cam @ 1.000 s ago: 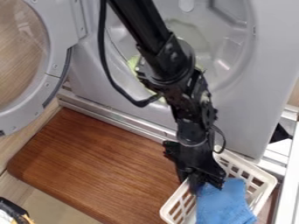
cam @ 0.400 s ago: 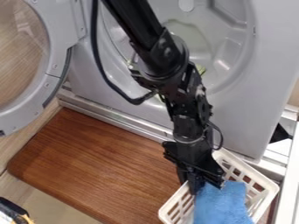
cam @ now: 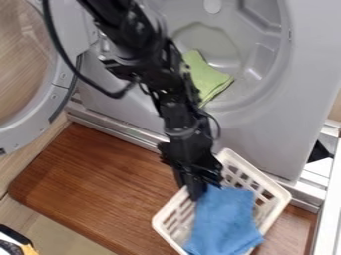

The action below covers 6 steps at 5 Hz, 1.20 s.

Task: Moving the white basket to left side of the table

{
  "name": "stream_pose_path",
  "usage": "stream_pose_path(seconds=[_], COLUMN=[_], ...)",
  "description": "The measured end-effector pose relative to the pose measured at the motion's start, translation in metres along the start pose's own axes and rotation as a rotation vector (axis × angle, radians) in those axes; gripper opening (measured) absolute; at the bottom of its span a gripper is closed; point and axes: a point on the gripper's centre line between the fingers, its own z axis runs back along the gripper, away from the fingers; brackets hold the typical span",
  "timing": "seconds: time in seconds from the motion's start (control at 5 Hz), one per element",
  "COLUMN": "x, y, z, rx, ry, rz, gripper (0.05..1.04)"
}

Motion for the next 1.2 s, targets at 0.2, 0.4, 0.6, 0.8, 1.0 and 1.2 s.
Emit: stream_pose_path(seconds=[0.2, 0.4, 0.6, 0.8, 1.0, 1.2], x=[-0.005, -0.010, -0.018, -0.020, -0.028, -0.030], y=[0.039, 0.066, 0.094, 0.109, 0.125, 0.131], z=[0.015, 0.024, 0.026, 0.023, 0.022, 0.018], rx=[0.004, 0.007, 0.018, 0.034, 0.049, 0.052], ry=[-0.054, -0.067, -0.058, -0.039, -0.016, -0.008], rz=[0.070, 0.135, 0.203, 0.235, 0.259, 0.269], gripper=[0.090, 0.090, 0.090, 0.090, 0.090, 0.090])
